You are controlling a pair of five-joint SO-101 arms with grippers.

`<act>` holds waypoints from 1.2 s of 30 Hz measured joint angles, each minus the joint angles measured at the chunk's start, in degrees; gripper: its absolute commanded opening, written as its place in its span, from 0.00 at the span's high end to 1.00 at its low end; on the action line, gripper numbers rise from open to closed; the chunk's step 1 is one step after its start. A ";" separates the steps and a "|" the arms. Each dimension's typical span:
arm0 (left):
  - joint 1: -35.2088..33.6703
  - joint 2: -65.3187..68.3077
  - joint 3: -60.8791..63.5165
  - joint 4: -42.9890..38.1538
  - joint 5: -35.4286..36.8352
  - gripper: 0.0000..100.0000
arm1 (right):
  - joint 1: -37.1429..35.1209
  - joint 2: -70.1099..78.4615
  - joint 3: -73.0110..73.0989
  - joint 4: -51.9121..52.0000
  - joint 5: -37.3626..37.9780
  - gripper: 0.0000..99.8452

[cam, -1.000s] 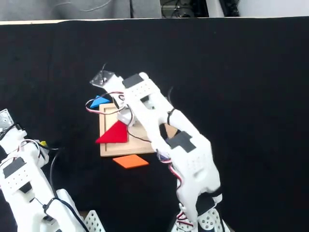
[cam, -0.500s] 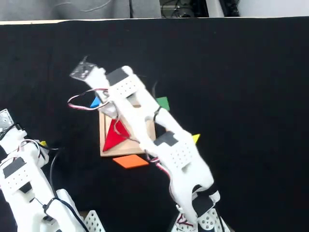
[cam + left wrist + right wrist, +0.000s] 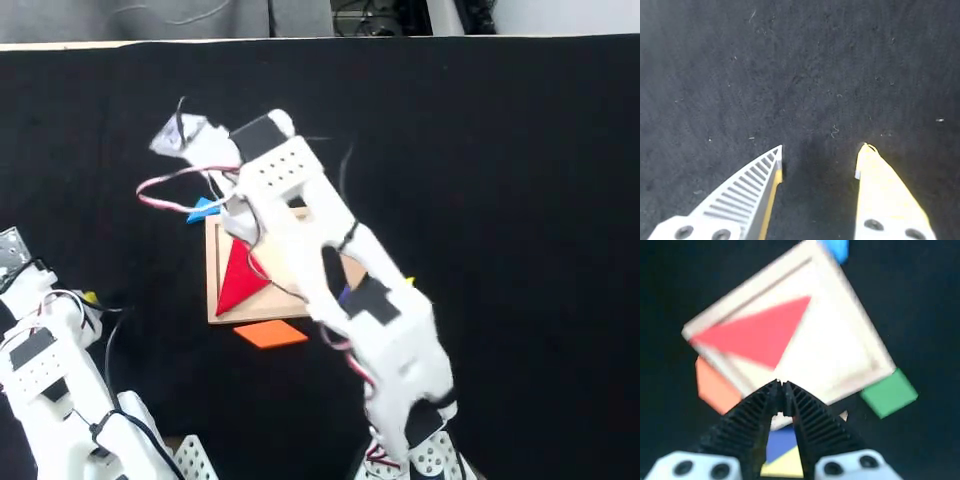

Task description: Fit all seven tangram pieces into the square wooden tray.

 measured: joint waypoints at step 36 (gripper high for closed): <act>0.00 0.00 0.00 -0.35 0.00 0.76 | -2.02 -1.85 28.75 -28.66 -8.09 0.99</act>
